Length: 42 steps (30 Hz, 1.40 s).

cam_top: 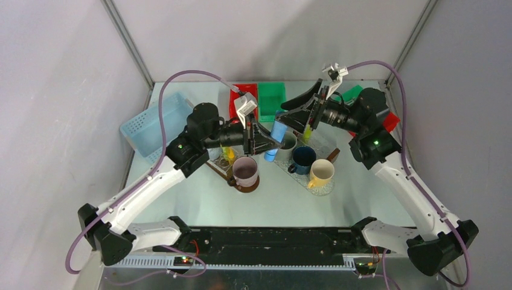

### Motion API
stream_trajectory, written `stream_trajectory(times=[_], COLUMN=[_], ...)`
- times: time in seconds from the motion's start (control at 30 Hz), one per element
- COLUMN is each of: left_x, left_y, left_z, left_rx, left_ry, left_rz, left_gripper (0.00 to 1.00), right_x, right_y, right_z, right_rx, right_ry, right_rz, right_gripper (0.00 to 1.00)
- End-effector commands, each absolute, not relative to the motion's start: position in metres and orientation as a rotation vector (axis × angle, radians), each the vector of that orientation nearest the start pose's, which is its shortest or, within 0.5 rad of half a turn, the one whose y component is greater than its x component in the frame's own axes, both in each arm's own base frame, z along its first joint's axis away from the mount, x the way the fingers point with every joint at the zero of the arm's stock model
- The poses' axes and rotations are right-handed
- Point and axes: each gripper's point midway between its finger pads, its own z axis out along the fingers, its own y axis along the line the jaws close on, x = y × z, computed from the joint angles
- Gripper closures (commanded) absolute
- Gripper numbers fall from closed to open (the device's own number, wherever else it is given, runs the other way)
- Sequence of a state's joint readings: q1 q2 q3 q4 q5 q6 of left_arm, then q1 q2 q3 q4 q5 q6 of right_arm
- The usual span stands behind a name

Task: Prepare toiletry sets of a toothbrush and toothpaste on the tray
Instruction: Pick up the toothpaste from the storage box.

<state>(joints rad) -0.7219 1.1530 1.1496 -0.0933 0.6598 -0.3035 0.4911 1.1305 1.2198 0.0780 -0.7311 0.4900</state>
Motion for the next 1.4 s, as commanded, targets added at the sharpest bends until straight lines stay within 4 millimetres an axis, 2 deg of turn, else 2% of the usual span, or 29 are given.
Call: stream_trajectory(times=[0.0, 0.23, 0.3, 0.47, 0.53, 0.67, 0.77, 0.87, 1.0, 1.03, 1.07, 1.13, 1.27, 1.37], left_x=[0.183, 0.179, 0.177, 0.176, 0.177, 0.181, 0.193, 0.204, 0.229, 0.239, 0.241, 0.260, 0.277, 0.284], left_y=[-0.327, -0.330, -0.331, -0.331, -0.329, -0.326, -0.320, -0.309, -0.285, -0.275, -0.267, -0.240, -0.190, -0.151], left_z=[0.384, 0.389, 0.389, 0.388, 0.388, 0.385, 0.382, 0.381, 0.382, 0.381, 0.383, 0.386, 0.390, 0.391], left_rx=[0.958, 0.971, 0.975, 0.976, 0.972, 0.956, 0.905, 0.844, 0.697, 0.640, 0.602, 0.472, 0.284, 0.158], left_ry=[1.464, 1.440, 1.439, 1.439, 1.441, 1.452, 1.481, 1.518, 1.583, 1.601, 1.608, 1.630, 1.643, 1.634], left_rz=[-1.301, -1.315, -1.318, -1.316, -1.306, -1.267, -1.185, -1.099, -0.951, -0.903, -0.886, -0.799, -0.658, -0.539], left_gripper=[0.73, 0.73, 0.73, 0.70, 0.66, 0.45, 0.27, 0.19, 0.12, 0.10, 0.10, 0.08, 0.03, 0.01], right_x=[0.222, 0.218, 0.218, 0.217, 0.217, 0.222, 0.230, 0.237, 0.256, 0.260, 0.267, 0.276, 0.295, 0.305], right_y=[0.280, 0.282, 0.282, 0.281, 0.280, 0.275, 0.264, 0.250, 0.223, 0.215, 0.208, 0.194, 0.166, 0.154], right_z=[0.457, 0.457, 0.457, 0.457, 0.456, 0.451, 0.445, 0.441, 0.429, 0.423, 0.417, 0.410, 0.397, 0.387], right_rx=[-0.712, -0.723, -0.723, -0.725, -0.729, -0.727, -0.678, -0.639, -0.573, -0.569, -0.564, -0.543, -0.516, -0.525], right_ry=[1.358, 1.363, 1.362, 1.360, 1.365, 1.373, 1.374, 1.353, 1.352, 1.360, 1.368, 1.375, 1.382, 1.379], right_rz=[1.373, 1.400, 1.403, 1.398, 1.388, 1.321, 1.246, 1.179, 1.010, 0.953, 0.898, 0.815, 0.657, 0.562], right_gripper=[0.39, 0.59, 0.68, 0.99, 1.00, 1.00, 1.00, 1.00, 1.00, 1.00, 1.00, 1.00, 1.00, 1.00])
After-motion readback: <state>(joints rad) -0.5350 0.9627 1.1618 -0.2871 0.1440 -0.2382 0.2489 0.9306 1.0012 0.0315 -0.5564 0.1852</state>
